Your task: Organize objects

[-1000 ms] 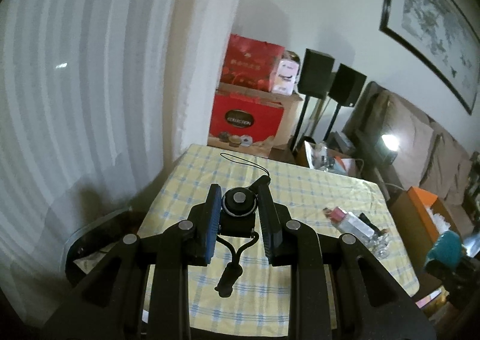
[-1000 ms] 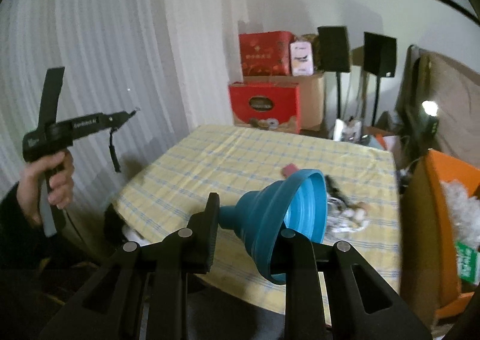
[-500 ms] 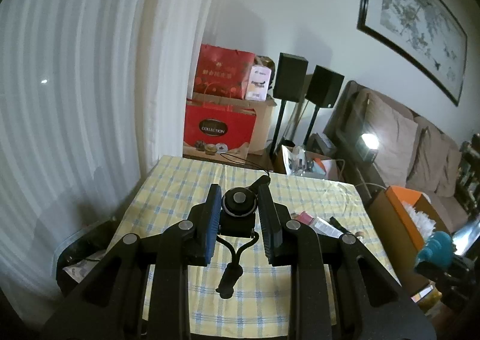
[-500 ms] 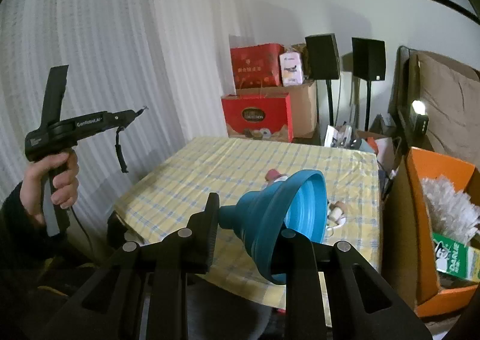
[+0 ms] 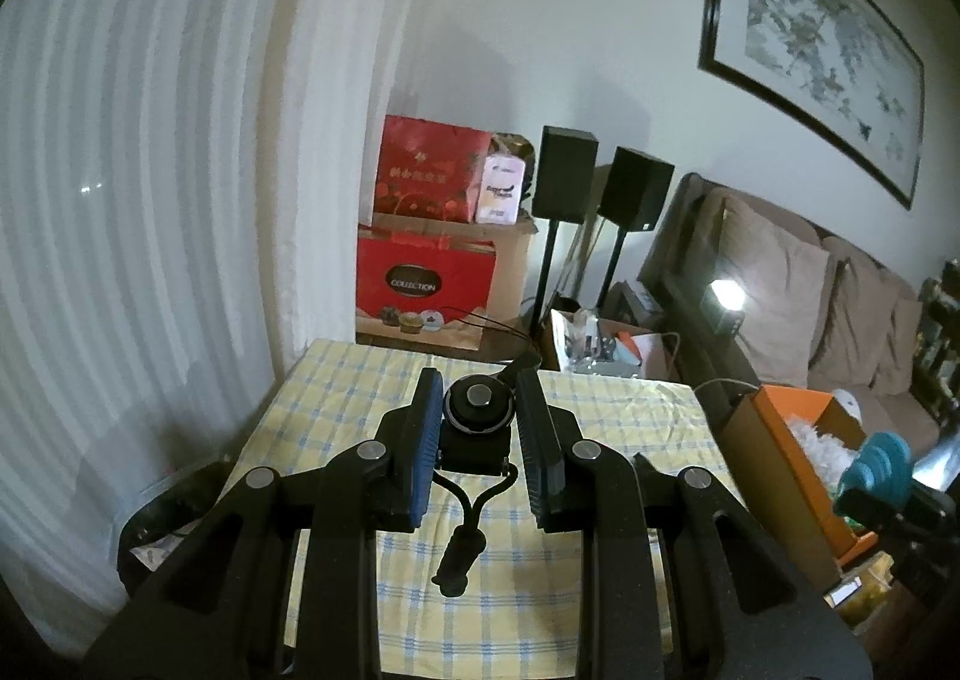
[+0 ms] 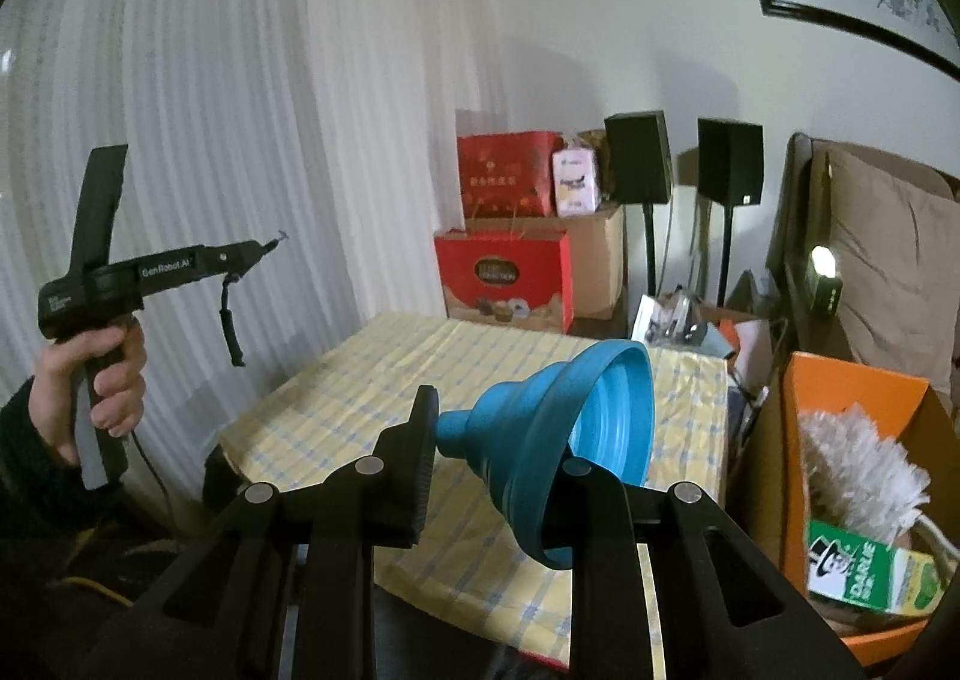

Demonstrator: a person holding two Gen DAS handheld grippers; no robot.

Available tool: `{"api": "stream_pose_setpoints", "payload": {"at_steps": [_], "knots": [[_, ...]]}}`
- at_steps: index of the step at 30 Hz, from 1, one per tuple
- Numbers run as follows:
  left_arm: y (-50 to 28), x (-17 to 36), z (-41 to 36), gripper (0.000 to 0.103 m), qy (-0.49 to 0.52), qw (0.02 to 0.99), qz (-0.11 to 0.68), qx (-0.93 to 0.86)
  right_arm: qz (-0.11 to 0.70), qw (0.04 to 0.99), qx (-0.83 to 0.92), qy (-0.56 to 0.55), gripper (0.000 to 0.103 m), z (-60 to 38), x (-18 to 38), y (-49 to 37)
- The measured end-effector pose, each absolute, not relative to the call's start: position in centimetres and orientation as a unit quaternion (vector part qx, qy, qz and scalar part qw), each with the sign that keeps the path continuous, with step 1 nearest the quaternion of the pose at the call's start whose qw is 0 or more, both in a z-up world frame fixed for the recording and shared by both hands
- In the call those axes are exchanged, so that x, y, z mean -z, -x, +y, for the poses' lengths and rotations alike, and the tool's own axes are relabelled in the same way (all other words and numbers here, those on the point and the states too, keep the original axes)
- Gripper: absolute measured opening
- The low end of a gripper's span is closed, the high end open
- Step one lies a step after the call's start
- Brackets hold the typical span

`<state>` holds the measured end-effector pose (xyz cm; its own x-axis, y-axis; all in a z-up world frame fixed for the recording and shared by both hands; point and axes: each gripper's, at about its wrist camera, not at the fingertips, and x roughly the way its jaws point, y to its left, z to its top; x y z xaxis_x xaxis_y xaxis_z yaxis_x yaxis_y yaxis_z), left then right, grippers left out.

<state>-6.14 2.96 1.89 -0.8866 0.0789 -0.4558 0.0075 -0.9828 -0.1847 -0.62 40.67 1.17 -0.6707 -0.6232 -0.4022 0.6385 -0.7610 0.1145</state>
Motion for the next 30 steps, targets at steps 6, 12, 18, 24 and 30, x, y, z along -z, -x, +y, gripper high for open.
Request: {"api": "stream_pose_setpoints", "payload": {"at_steps": [6,12,18,24,30], "knots": [[6.4,-3.2,3.5,0.023,0.247,0.050,-0.123,-0.960,0.017,0.338,0.917,-0.210,0.022,41.5,-1.7,1.1],[6.4,-3.8,4.4,0.023,0.245,0.043,-0.114,-0.962,0.020,0.334,0.920,-0.201,0.022,41.8,-2.2,0.7],[6.0,-3.8,6.1,0.023,0.243,0.055,-0.103,-0.963,0.022,0.324,0.925,-0.199,0.023,42.5,-2.6,0.8],[6.0,-3.6,7.2,0.023,0.245,0.064,-0.099,-0.962,0.016,0.312,0.930,-0.195,0.023,43.7,-3.1,0.8],[6.1,-3.8,8.3,0.023,0.247,0.075,-0.094,-0.962,0.006,0.300,0.934,-0.192,0.023,44.5,-3.5,0.9]]}}
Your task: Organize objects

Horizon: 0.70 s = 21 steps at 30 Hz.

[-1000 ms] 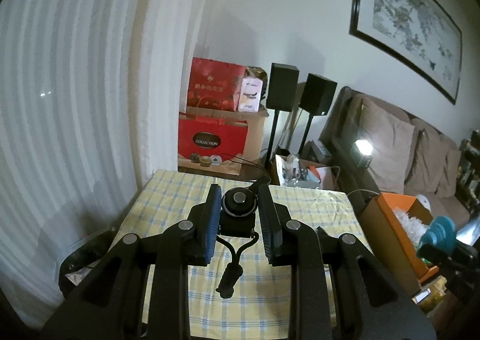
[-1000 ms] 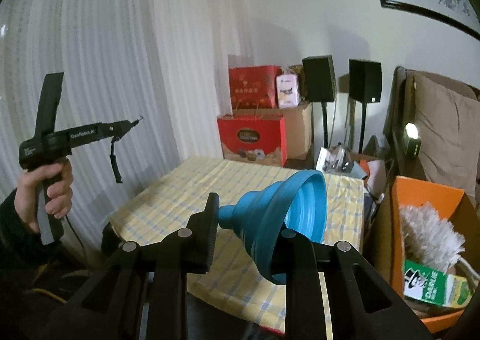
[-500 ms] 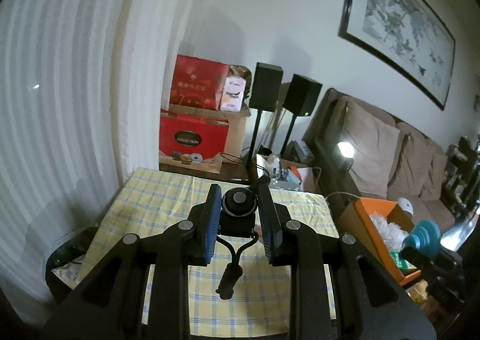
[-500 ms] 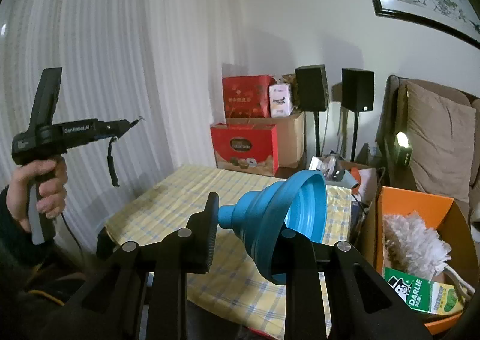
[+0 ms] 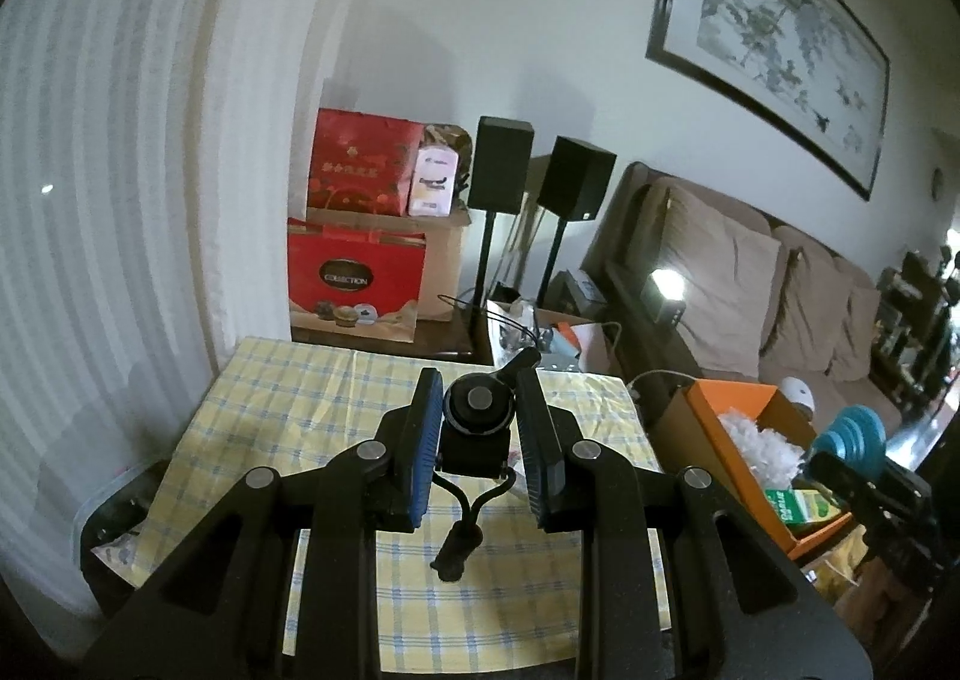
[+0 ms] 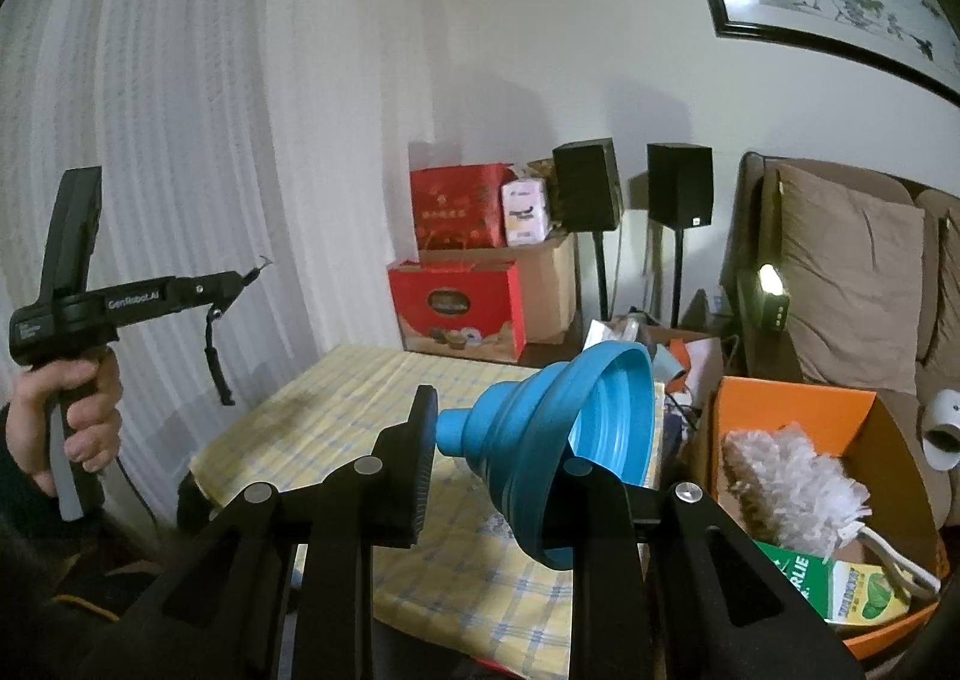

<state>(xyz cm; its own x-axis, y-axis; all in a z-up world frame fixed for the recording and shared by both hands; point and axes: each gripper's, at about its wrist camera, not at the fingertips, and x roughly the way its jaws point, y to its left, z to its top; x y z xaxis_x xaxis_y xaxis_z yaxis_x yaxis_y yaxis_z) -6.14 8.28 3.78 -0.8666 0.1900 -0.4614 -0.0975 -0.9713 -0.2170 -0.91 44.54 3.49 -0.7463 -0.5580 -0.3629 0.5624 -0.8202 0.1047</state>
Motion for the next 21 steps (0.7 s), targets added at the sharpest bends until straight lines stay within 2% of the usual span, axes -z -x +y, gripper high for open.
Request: {"api": "stream_pose_setpoints", "payload": {"at_steps": [21], "knots": [[6.6,-3.5,12.1,0.023,0.256,0.107,-0.077,-0.958,0.000,0.272,0.945,-0.184,0.023,46.3,-4.1,1.1]]}}
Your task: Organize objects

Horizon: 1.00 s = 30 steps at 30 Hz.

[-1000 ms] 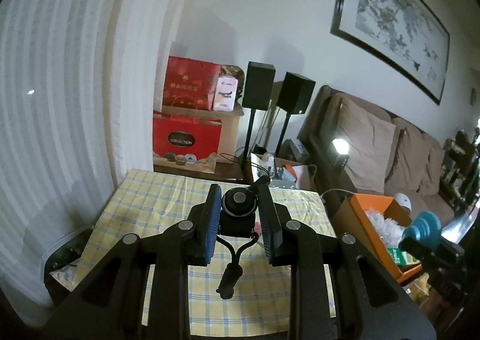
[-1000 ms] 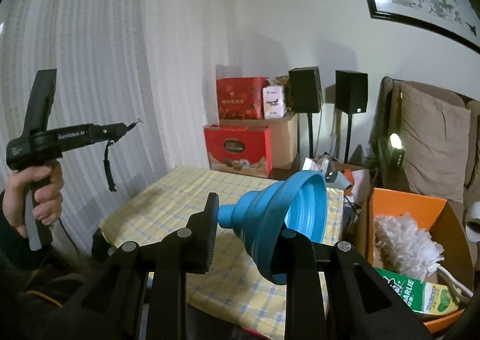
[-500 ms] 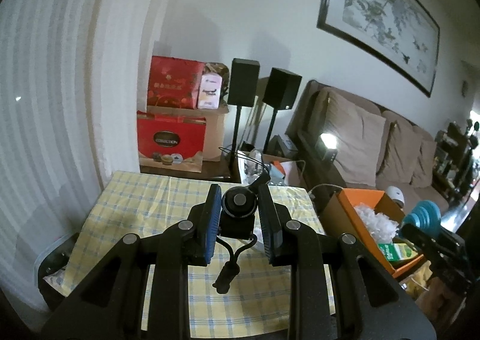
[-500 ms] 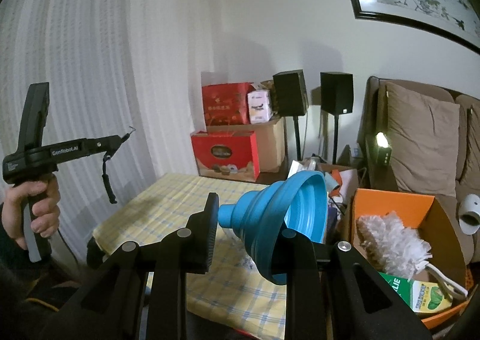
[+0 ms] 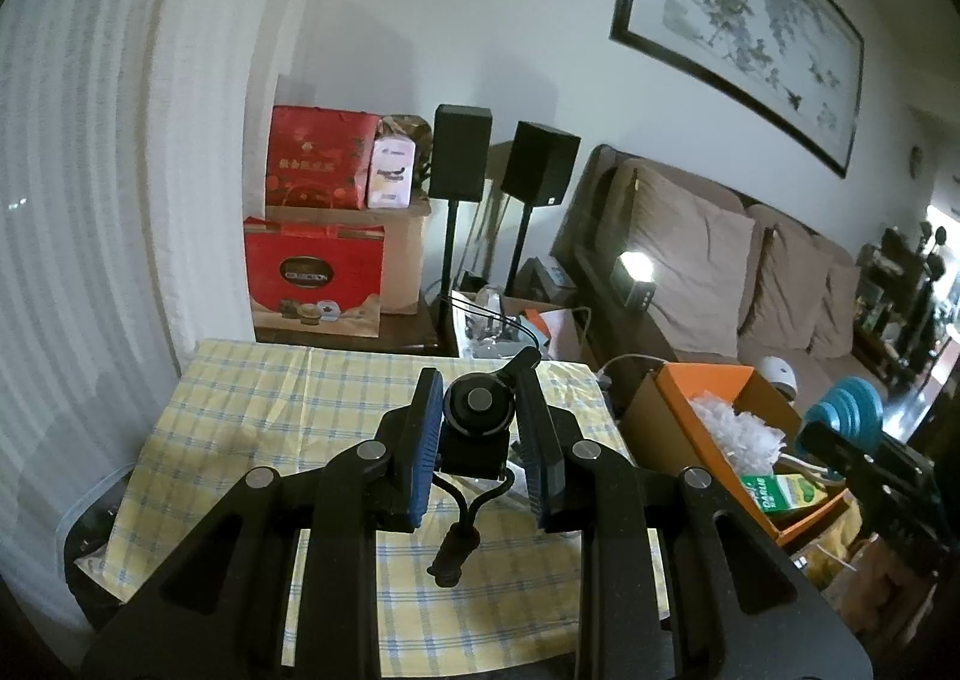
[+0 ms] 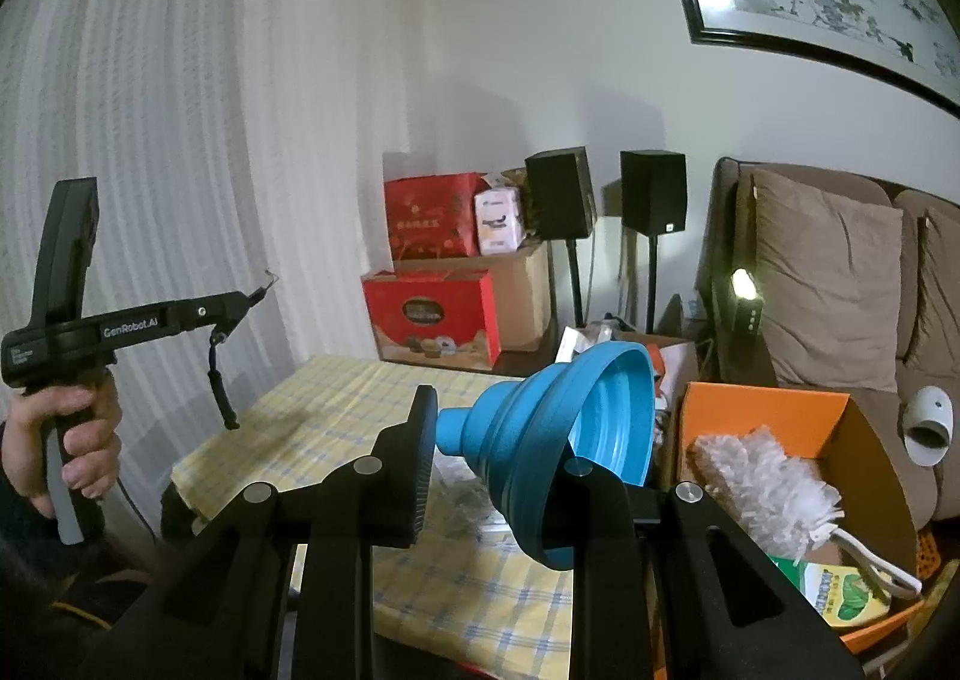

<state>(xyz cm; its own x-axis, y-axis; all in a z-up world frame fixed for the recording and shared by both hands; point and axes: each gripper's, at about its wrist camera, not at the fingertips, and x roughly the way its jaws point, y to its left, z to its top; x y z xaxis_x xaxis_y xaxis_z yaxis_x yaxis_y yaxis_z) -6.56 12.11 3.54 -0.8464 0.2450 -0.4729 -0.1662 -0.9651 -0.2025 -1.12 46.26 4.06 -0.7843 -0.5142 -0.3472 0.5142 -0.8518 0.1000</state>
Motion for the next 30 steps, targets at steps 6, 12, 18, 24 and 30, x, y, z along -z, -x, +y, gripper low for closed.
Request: {"api": "stream_pose_setpoints", "payload": {"at_steps": [6,12,18,24,30], "knots": [[6.5,-3.4,12.7,0.023,0.260,0.113,-0.074,-0.956,-0.005,0.265,0.947,-0.184,0.023,46.8,-4.3,1.5],[6.6,-3.6,13.4,0.023,0.263,0.120,-0.072,-0.955,-0.008,0.256,0.949,-0.184,0.023,47.6,-4.4,1.6],[6.9,-3.5,14.7,0.023,0.269,0.125,-0.064,-0.953,-0.008,0.250,0.952,-0.179,0.023,47.9,-4.6,1.5],[7.2,-3.5,16.0,0.023,0.272,0.136,-0.062,-0.951,-0.002,0.242,0.954,-0.176,0.023,48.0,-4.8,1.5],[7.1,-3.5,16.8,0.023,0.276,0.138,-0.055,-0.950,-0.005,0.234,0.956,-0.176,0.023,48.6,-4.9,1.6]]}}
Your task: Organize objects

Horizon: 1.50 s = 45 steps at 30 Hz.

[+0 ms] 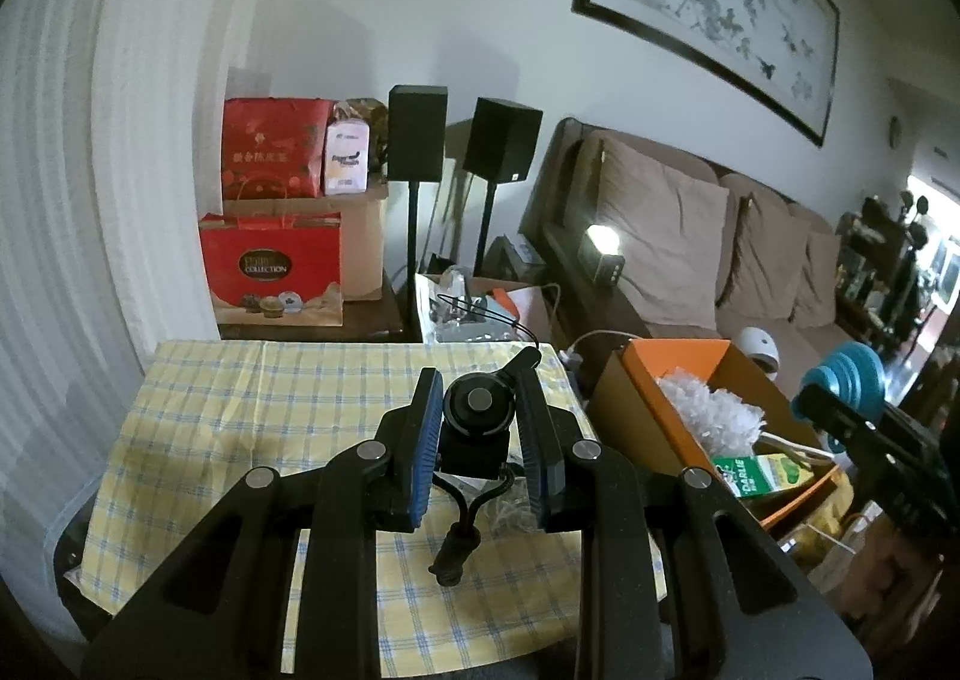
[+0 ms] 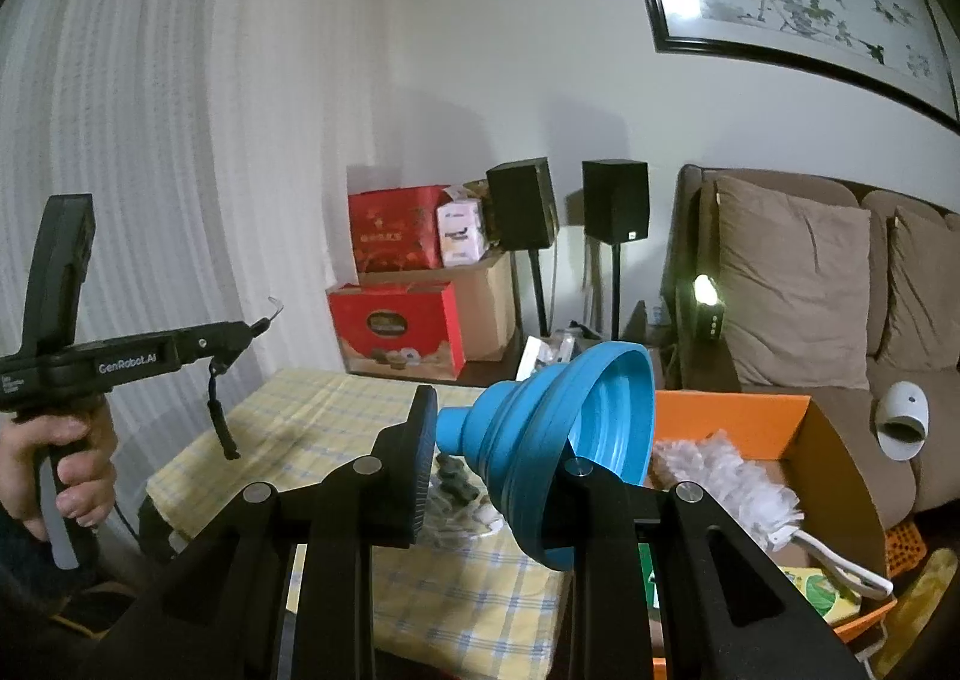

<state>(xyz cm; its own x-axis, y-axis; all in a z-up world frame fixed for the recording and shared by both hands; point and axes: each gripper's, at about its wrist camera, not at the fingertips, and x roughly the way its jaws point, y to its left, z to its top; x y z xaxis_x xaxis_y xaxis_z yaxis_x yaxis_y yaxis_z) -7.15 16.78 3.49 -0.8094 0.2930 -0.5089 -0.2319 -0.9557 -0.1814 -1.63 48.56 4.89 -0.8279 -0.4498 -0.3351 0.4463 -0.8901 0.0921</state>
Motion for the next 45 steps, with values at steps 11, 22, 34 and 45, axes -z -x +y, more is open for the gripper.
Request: {"api": "stream_pose_setpoints", "payload": {"at_steps": [11,22,34,45], "knots": [[7.5,-3.1,16.8,0.023,0.281,0.139,-0.059,-0.948,-0.002,0.226,0.955,-0.190,0.023,48.8,-4.6,2.1],[7.7,-2.6,17.5,0.023,0.288,0.145,-0.058,-0.945,-0.008,0.213,0.956,-0.200,0.023,49.8,-4.4,2.8],[7.5,-2.5,18.8,0.023,0.289,0.152,-0.051,-0.944,-0.014,0.195,0.960,-0.201,0.023,51.3,-4.3,3.1],[7.6,-2.7,19.4,0.023,0.287,0.159,-0.052,-0.943,-0.015,0.183,0.962,-0.202,0.023,51.8,-4.3,3.3]]}}
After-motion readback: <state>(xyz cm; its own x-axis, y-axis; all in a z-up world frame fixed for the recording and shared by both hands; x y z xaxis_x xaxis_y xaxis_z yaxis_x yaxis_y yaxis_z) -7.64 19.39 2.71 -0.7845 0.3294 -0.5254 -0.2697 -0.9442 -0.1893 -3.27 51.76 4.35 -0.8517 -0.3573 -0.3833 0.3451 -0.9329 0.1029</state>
